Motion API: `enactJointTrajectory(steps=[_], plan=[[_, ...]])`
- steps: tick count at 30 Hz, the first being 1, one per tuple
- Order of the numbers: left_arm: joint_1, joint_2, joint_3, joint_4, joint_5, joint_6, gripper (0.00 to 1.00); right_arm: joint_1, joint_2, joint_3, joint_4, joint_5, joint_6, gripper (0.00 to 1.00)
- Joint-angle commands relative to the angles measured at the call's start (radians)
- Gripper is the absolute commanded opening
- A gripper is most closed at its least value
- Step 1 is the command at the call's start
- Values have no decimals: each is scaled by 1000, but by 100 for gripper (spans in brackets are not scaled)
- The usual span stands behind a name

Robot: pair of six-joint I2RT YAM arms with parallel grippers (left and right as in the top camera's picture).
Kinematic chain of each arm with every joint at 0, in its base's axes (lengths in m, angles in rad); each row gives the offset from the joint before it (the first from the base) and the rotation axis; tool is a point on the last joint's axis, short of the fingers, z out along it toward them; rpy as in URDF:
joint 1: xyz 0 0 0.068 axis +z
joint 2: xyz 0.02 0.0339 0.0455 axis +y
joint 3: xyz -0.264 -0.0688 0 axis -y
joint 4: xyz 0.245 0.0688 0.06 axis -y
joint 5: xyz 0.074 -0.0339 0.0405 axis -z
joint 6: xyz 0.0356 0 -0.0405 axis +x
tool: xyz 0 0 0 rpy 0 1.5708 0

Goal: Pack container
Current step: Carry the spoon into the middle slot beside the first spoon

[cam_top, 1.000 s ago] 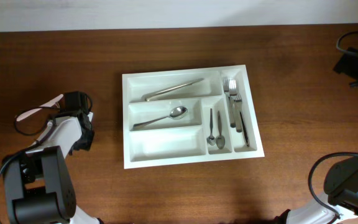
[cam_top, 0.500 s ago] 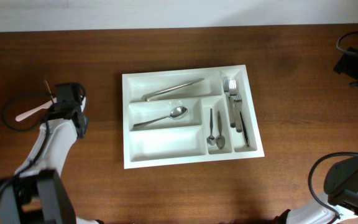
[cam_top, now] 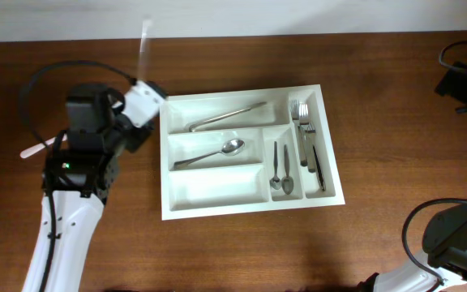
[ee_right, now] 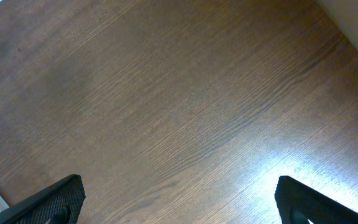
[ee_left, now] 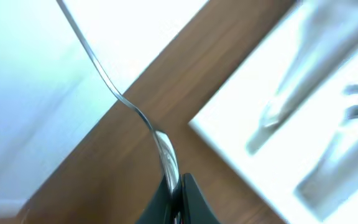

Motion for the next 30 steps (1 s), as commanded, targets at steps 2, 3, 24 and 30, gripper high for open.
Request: enactJointTrajectory(steps=[2,3,24,30], plan=[[-54,44,4,-80,210,180,2,-3,-10,14,0,2,4,99],[-63,60,4,-105,210,224,2,-3,-10,14,0,2,4,99],[-121,415,4,-264,264,646,2,-3,-10,14,0,2,4,99],[-121,428,4,-285,211,711,2,-3,-10,14,0,2,4,99]])
